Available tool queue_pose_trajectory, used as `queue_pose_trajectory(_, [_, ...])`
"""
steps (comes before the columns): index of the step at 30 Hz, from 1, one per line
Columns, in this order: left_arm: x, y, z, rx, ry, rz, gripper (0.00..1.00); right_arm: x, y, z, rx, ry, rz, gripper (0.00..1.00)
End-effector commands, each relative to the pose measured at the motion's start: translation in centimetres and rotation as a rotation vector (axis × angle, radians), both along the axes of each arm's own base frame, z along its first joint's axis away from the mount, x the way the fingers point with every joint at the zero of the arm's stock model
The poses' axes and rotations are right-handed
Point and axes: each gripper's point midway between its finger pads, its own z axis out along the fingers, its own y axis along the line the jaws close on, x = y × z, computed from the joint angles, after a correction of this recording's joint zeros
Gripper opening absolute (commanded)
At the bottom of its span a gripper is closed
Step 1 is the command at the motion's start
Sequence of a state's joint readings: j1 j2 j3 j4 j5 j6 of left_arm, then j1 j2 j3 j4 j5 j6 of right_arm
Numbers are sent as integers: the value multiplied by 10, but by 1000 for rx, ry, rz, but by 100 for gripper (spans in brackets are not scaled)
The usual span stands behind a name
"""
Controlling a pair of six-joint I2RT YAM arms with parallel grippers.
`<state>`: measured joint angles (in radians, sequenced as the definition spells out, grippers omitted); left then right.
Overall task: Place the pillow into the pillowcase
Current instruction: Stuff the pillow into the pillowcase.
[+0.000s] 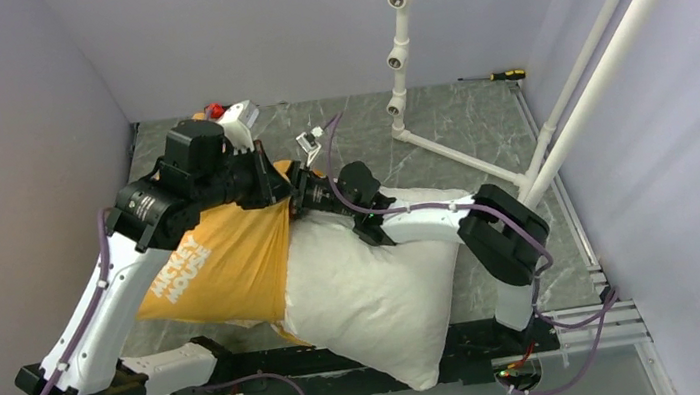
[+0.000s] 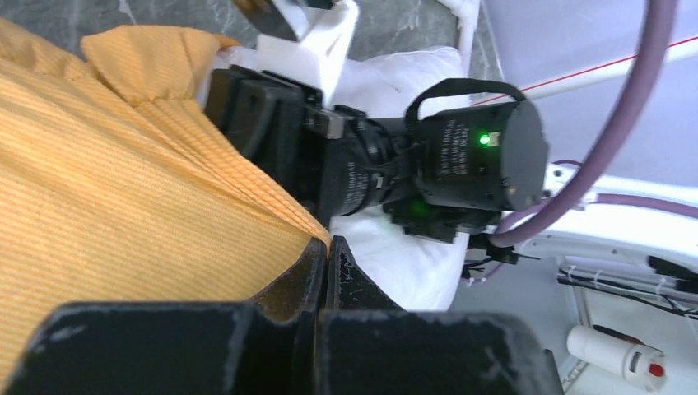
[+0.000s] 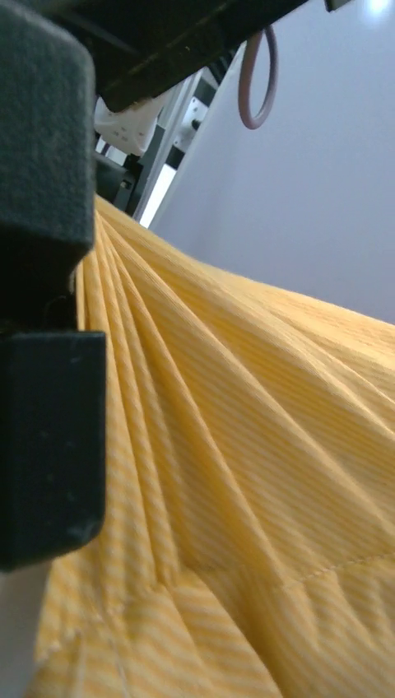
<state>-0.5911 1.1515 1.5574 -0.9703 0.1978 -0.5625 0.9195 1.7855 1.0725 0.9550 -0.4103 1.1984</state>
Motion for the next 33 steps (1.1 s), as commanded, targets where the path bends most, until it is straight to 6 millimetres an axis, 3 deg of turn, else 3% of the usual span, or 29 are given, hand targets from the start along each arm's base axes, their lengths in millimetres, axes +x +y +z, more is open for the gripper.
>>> queue_pose_trajectory(1, [-31,-46,127,-373,-222,-255,0,7,6,60,189,-89,-26,0])
queue_pose_trajectory(5, [-39,-47,156,-411,-274,-272,0,36,7,45,101,-63,-196,0])
queue_pose_trajectory(9, [-39,-47,160,-429,-274,-255,0,51,23,9,-50,-61,-271,0])
queue_pose_trajectory(13, [-28,-40,142,-389,-264,-180,0,56,49,-74,-338,40,-318,0])
queue_pose_trajectory(17, [-20,-35,120,-369,-241,-113,0,59,49,-168,-618,244,-374,0])
queue_pose_trajectory(20, [-16,-32,108,-362,-233,-80,0,49,47,-216,-740,323,-320,0])
queue_pose_trajectory(22, [-11,-28,90,-306,-213,-53,0,42,47,-204,-673,299,-262,0])
queue_pose_trajectory(23, [-8,-25,79,-275,-195,-30,0,38,43,-194,-634,280,-242,6])
queue_pose_trajectory(26, [-4,-13,49,-211,-171,30,0,28,16,-152,-580,223,-211,31])
queue_pose_trajectory(29, [0,-4,29,-164,-156,76,0,16,-23,-114,-621,151,-239,64])
queue_pose_trajectory(32, [3,-1,21,-139,-157,88,0,0,-61,-84,-676,117,-255,85])
queue_pose_trajectory(33, [4,-2,23,-144,-167,83,0,-6,-72,-84,-713,118,-255,90])
